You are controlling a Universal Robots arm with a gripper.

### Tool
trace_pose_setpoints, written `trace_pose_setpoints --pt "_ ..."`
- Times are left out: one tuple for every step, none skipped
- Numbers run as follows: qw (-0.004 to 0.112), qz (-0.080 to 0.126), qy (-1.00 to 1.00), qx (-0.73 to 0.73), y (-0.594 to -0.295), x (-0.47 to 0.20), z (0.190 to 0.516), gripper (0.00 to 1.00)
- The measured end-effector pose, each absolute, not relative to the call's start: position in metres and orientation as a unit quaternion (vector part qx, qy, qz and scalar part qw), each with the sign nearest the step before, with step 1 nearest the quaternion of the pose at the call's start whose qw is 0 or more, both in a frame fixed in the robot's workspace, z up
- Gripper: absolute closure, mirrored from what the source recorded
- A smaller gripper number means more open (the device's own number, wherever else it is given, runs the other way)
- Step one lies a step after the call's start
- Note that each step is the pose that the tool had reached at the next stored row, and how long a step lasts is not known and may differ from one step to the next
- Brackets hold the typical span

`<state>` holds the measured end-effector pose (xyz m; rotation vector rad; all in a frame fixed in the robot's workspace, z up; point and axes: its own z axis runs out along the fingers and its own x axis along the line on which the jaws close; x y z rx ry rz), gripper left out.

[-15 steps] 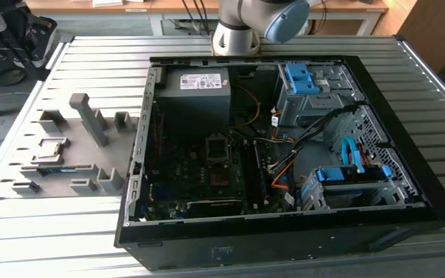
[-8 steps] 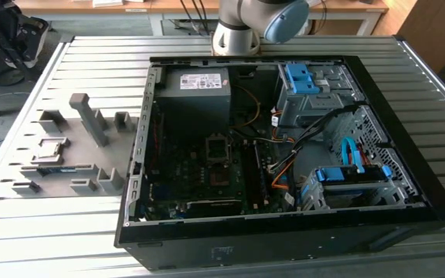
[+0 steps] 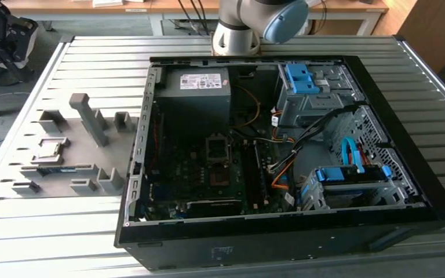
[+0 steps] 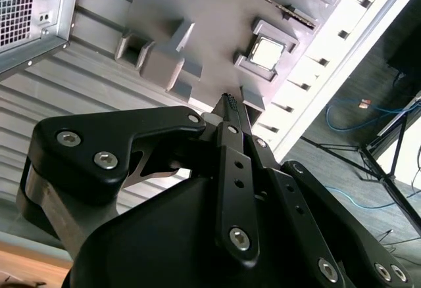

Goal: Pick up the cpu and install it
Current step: 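Reach for the cpu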

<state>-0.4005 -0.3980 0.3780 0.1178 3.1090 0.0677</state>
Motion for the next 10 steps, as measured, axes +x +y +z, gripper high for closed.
trace_pose_setpoints --pt "0.015 0.022 0.999 0.038 -0.398 -0.402 0.378 0.90" --pt "0.015 0.022 0.999 0.038 -0.398 -0.405 0.378 0.90" --pt "0.015 0.022 0.999 0.038 -0.398 -0.407 0.378 0.90" --pt "0.015 0.022 0.999 0.038 -0.398 -0.409 0.378 0.90" --pt "0.015 0.022 0.999 0.038 -0.398 -0.411 0.378 0.90" --pt "0.015 0.022 0.999 0.038 -0.398 -0.413 0.377 0.90" --pt "0.015 0.022 0.999 0.038 -0.398 -0.415 0.377 0.90" --pt "0.015 0.022 0.999 0.038 -0.398 -0.417 0.377 0.90" --pt "0.015 0.022 0.999 0.038 -0.398 -0.419 0.377 0.90" --pt "0.015 0.022 0.999 0.038 -0.398 -0.422 0.376 0.90"
